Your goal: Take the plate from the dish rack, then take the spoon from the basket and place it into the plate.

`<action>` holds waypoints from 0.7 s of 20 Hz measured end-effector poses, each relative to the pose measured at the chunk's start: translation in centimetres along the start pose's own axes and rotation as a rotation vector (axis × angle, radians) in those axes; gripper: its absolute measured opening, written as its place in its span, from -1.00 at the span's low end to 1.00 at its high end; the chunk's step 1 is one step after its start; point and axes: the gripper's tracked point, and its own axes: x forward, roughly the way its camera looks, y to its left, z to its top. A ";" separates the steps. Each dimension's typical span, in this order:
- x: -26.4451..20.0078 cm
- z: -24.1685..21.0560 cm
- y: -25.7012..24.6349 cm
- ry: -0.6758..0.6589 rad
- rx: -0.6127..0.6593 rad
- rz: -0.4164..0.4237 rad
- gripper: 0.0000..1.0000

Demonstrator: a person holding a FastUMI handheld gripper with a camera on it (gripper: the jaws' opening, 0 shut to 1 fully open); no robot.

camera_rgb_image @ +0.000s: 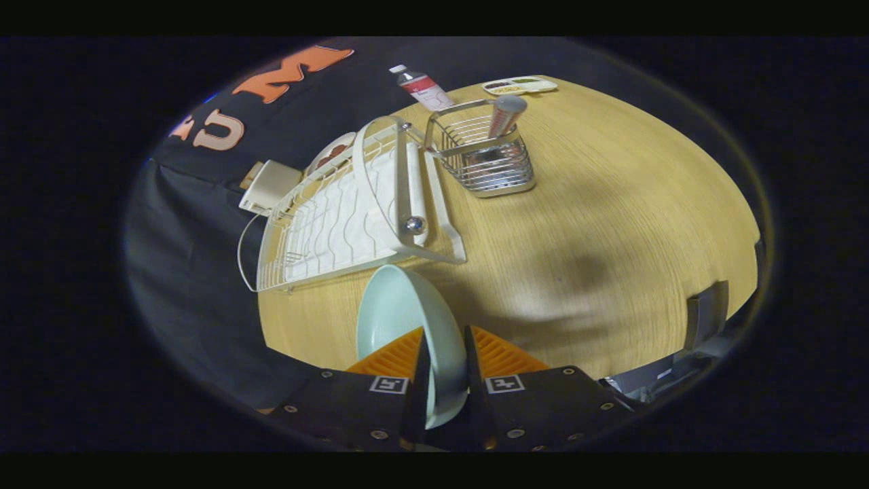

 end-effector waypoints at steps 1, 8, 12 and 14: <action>0.1 0.3 -0.1 -0.007 -0.004 -0.012 -0.43; 0.1 3.1 -1.5 -0.085 -0.005 -0.083 -0.23; -1.6 6.5 -1.8 -0.234 -0.013 -0.091 -0.23; -2.4 8.2 -1.7 -0.313 -0.051 -0.093 -0.10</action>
